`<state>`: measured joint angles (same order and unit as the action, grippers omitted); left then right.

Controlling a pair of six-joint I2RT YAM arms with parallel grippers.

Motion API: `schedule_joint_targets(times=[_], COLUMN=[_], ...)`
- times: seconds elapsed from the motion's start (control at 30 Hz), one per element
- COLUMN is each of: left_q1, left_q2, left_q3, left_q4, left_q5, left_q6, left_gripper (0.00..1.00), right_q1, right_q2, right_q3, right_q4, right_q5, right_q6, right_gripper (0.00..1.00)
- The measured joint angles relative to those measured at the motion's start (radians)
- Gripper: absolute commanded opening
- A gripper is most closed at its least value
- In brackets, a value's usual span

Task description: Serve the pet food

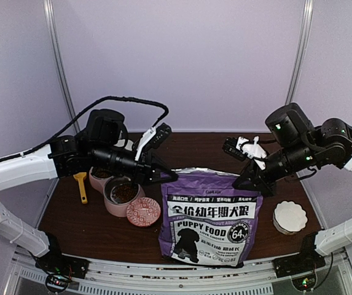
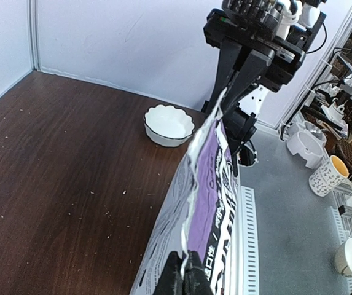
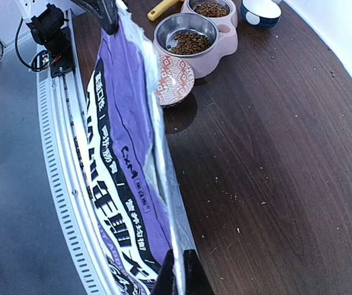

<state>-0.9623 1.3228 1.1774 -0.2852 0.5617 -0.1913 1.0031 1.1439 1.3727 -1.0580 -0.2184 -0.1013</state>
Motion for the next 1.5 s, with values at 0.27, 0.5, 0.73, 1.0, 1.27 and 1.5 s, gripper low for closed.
schedule_joint_targets(times=[0.27,0.5,0.73,1.0,1.27,1.5], left_q1=[0.008,0.008,0.017,0.020,0.021,0.030], left_q2=[-0.002,-0.002,-0.006,-0.006,-0.005,0.108], left_q3=[-0.002,-0.002,-0.005,-0.005,-0.005,0.107], left_q4=[-0.005,-0.001,-0.002,-0.005,0.001,-0.008], left_q5=[-0.001,-0.001,0.000,-0.002,-0.028,-0.119], left_q6=[0.000,0.000,0.000,0.000,0.000,0.008], left_gripper=[0.00,0.00,0.00,0.00,0.00,0.17], right_q1=[-0.011,-0.011,-0.021,-0.026,-0.029,-0.156], right_q2=[-0.026,-0.037,-0.071,-0.086,-0.094,-0.056], right_q3=[-0.015,-0.023,-0.025,-0.026,-0.056,-0.078], right_q4=[-0.023,-0.020,-0.068,-0.069,-0.016,0.067], right_q5=[0.027,0.025,0.059,0.090,0.145,0.213], right_q6=[0.003,0.004,0.011,0.027,0.054,0.126], right_gripper=[0.00,0.16,0.00,0.00,0.00,0.00])
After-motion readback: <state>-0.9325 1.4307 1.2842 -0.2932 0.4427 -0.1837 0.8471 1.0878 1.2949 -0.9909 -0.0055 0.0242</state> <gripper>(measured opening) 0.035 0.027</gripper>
